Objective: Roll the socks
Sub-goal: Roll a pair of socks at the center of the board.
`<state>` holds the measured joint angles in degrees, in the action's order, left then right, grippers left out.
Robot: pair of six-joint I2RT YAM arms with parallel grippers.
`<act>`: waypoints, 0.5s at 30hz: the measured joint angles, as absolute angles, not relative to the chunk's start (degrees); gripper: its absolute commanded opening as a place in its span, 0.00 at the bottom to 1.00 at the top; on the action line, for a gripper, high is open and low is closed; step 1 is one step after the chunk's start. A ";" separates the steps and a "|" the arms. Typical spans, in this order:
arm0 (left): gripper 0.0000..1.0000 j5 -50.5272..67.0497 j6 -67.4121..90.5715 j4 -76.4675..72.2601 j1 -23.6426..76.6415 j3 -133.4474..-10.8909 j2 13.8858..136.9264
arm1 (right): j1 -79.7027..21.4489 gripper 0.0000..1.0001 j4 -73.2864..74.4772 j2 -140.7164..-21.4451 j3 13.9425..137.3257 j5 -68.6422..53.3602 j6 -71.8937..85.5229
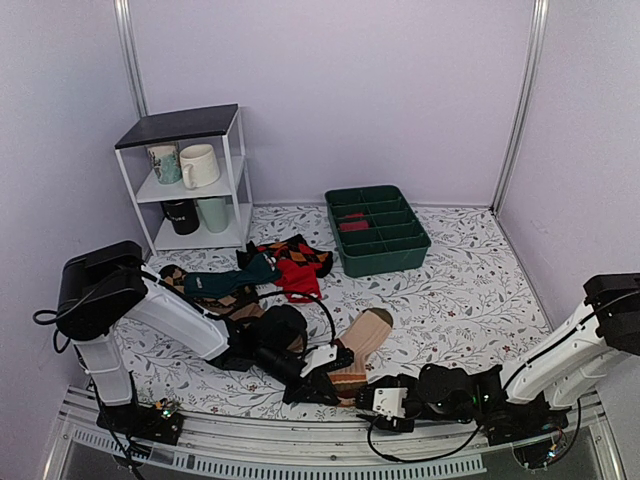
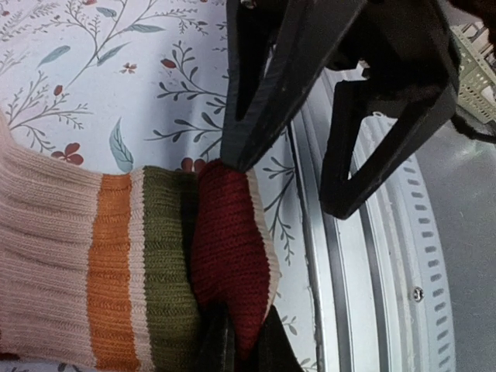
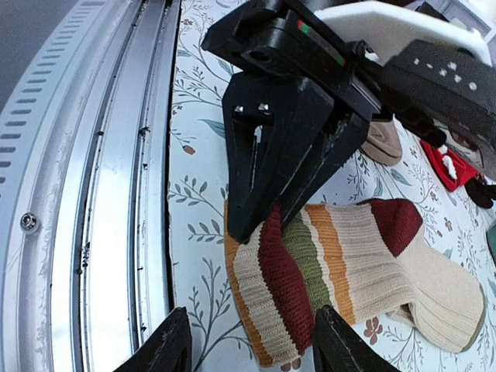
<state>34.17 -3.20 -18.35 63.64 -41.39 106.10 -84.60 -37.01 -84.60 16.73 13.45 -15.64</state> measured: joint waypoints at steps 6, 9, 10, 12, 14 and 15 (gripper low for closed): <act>0.00 34.28 -3.03 -18.37 63.59 -41.39 106.13 | -84.75 0.47 -36.99 -86.76 18.59 14.28 -19.22; 0.00 34.30 -2.94 -18.37 63.57 -41.39 106.15 | -84.75 0.45 -36.67 -86.98 18.81 13.80 -19.51; 0.00 34.30 -2.94 -18.37 63.57 -41.39 106.15 | -84.75 0.44 -36.40 -87.11 19.05 13.47 -19.46; 0.00 34.33 -2.94 -18.39 63.57 -41.39 106.15 | -84.75 0.44 -35.99 -87.55 19.53 13.19 -19.22; 0.00 34.33 -2.94 -18.39 63.57 -41.39 106.15 | -84.75 0.44 -35.73 -88.07 19.86 13.13 -18.96; 0.00 34.33 -2.94 -18.39 63.57 -41.39 106.15 | -84.75 0.43 -35.51 -88.33 20.01 13.13 -18.90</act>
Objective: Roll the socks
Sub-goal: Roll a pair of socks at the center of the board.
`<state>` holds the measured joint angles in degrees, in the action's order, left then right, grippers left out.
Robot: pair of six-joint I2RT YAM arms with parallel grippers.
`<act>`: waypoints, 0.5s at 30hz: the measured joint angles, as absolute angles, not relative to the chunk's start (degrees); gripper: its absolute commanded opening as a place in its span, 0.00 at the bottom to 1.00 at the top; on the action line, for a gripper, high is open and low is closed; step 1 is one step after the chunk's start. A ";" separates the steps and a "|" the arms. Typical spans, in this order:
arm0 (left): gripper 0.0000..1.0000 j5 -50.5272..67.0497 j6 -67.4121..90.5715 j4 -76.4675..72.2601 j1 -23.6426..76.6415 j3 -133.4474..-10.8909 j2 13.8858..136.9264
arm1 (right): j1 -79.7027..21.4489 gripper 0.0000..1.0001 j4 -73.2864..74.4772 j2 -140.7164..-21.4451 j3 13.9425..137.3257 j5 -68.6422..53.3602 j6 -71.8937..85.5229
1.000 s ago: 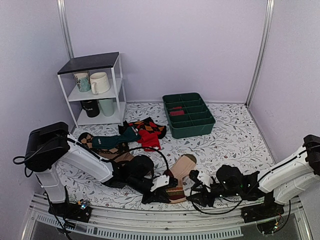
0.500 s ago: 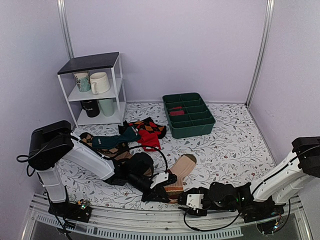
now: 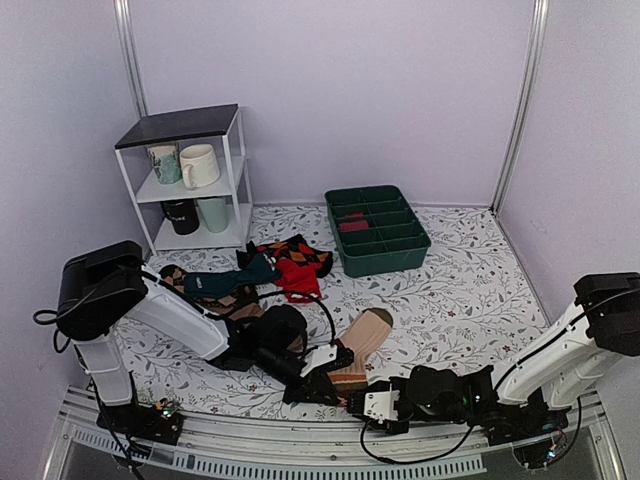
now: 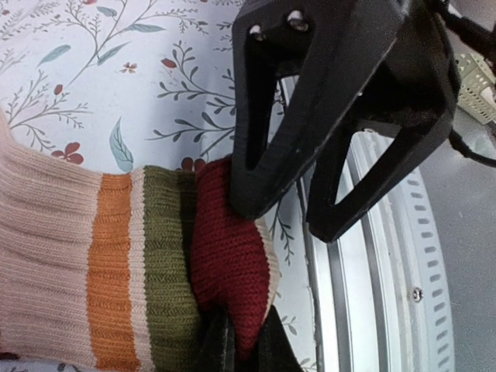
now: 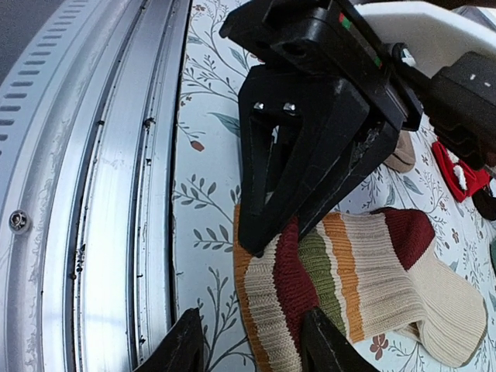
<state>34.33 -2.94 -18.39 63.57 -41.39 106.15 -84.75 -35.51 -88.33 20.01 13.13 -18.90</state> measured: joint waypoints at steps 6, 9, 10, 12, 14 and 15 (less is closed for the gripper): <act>0.00 34.37 -2.94 -18.44 63.57 -41.36 106.17 | -84.75 0.34 -34.15 -90.89 21.69 13.41 -17.52; 0.00 34.41 -2.96 -18.52 63.55 -41.32 106.17 | -84.75 0.22 -33.76 -91.44 22.13 14.02 -16.16; 0.00 34.46 -2.96 -18.55 63.53 -41.30 106.17 | -84.73 0.16 -33.69 -91.61 22.24 14.46 -15.27; 0.00 34.50 -2.96 -18.61 63.53 -41.25 106.15 | -84.68 0.09 -33.36 -91.96 22.59 15.03 -14.35; 0.07 34.30 -2.96 -18.94 63.51 -40.77 105.82 | -84.64 0.07 -32.60 -92.44 23.51 15.44 -12.49; 0.19 33.80 -2.96 -19.07 63.51 -40.23 105.25 | -84.55 0.07 -32.32 -92.58 23.83 15.38 -11.49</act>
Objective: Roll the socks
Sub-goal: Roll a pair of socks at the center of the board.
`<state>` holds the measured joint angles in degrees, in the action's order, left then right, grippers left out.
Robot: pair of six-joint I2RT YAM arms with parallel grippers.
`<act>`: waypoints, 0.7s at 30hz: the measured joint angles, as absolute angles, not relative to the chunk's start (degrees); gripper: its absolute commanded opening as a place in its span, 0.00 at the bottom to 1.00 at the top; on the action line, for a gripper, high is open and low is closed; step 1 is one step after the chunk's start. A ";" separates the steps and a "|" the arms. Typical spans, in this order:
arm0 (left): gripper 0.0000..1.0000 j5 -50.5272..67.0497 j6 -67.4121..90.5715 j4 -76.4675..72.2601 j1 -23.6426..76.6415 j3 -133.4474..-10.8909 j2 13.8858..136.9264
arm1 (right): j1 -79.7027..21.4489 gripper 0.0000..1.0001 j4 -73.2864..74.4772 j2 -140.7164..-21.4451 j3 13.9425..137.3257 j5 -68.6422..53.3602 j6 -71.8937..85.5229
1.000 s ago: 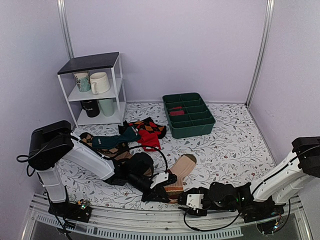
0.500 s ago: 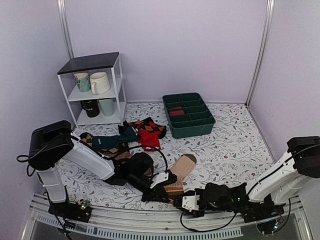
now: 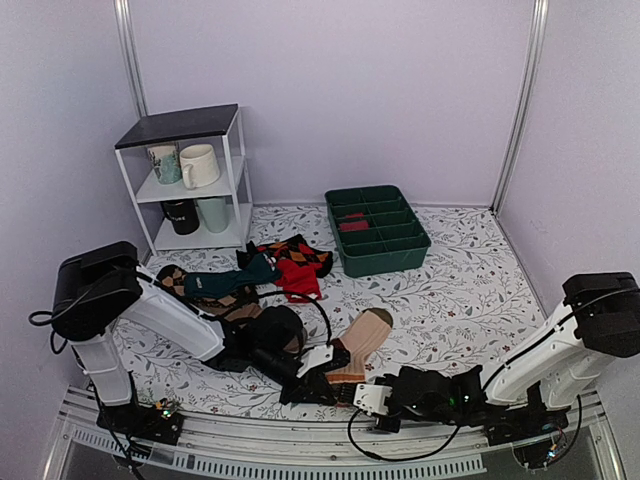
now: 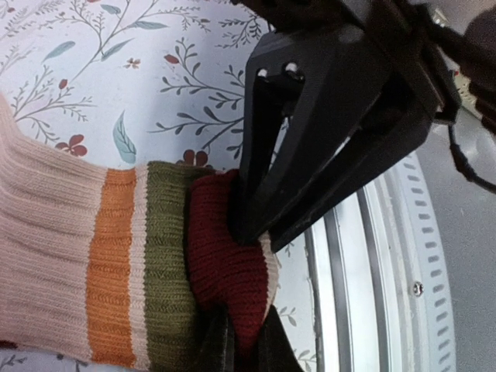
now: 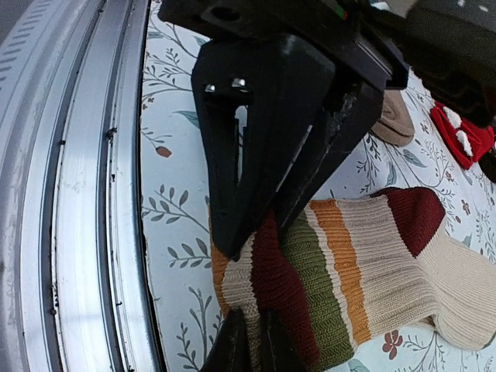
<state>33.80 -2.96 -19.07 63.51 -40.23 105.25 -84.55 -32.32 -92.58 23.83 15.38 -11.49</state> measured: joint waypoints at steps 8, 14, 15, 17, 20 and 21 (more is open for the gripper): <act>0.30 22.13 -4.62 -19.03 64.31 -32.64 94.67 | -80.68 0.07 -32.03 -92.62 24.38 9.06 -4.64; 0.36 13.06 -10.83 -24.64 67.11 -25.06 80.84 | -73.76 0.06 -30.52 -92.66 25.67 -2.39 1.04; 0.39 12.40 -12.14 -25.45 67.72 -24.56 80.01 | -72.64 0.06 -29.91 -92.75 26.13 -4.01 1.76; 0.40 11.22 -14.35 -26.68 69.08 -23.97 79.48 | -69.80 0.06 -28.12 -93.23 27.53 -8.36 3.36; 0.40 9.76 -17.37 -27.86 70.96 -23.53 80.36 | -66.46 0.06 -25.87 -94.41 29.47 -14.50 5.06; 0.40 9.26 -18.26 -28.16 71.37 -23.53 81.10 | -65.19 0.06 -25.06 -95.22 30.41 -17.10 5.50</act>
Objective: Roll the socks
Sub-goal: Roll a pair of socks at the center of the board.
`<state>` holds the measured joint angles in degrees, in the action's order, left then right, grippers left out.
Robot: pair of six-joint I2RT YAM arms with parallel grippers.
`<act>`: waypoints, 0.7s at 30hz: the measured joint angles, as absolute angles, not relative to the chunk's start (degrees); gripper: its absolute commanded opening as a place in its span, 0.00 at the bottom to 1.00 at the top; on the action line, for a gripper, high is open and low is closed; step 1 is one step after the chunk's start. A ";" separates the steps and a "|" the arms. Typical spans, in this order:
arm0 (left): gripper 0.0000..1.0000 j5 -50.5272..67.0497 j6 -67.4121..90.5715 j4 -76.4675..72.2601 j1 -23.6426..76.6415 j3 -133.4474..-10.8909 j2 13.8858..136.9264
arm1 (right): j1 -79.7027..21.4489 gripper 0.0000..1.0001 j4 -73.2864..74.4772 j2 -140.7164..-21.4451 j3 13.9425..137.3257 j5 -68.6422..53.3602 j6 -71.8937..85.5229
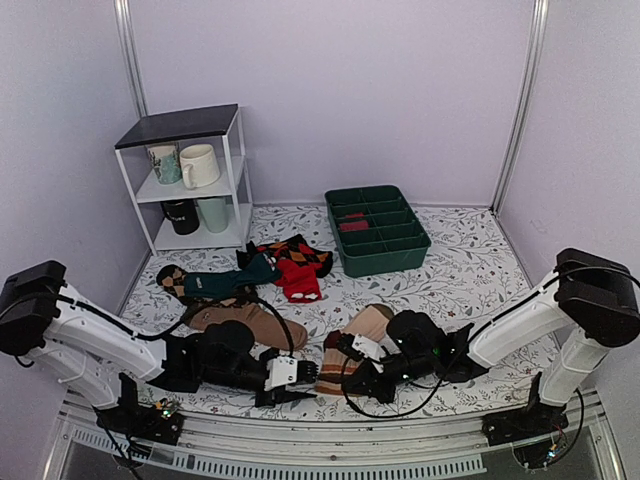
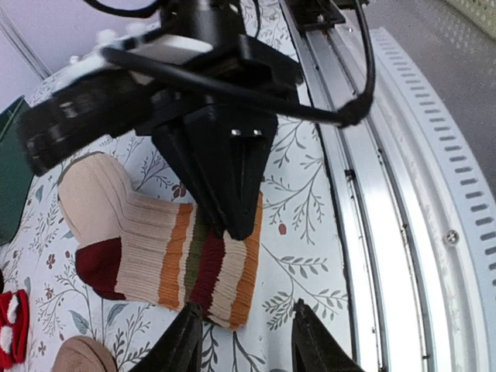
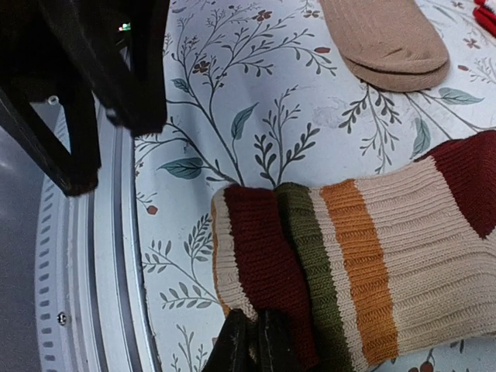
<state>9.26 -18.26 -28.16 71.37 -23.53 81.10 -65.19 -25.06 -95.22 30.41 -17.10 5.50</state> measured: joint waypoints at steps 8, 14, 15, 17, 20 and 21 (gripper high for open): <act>0.52 3.44 -24.86 -29.45 72.60 -25.04 88.05 | -60.16 0.06 -20.01 -101.12 36.95 -31.20 8.12; 0.52 -0.73 -28.95 -31.86 72.62 -26.04 90.87 | -59.31 0.06 -18.63 -102.78 38.76 -34.89 8.67; 0.51 -0.93 -29.34 -31.92 72.62 -26.33 91.48 | -59.20 0.06 -18.55 -102.80 38.79 -35.11 8.80; 0.51 -0.91 -30.13 -31.86 72.64 -27.00 92.86 | -58.89 0.06 -18.13 -102.83 38.94 -35.62 9.02; 0.50 -0.51 -30.46 -31.88 72.73 -27.29 93.80 | -58.41 0.06 -17.54 -102.89 39.05 -36.45 9.17; 0.50 -0.43 -30.46 -31.86 72.79 -27.29 93.91 | -58.33 0.06 -17.47 -102.94 39.07 -36.80 9.21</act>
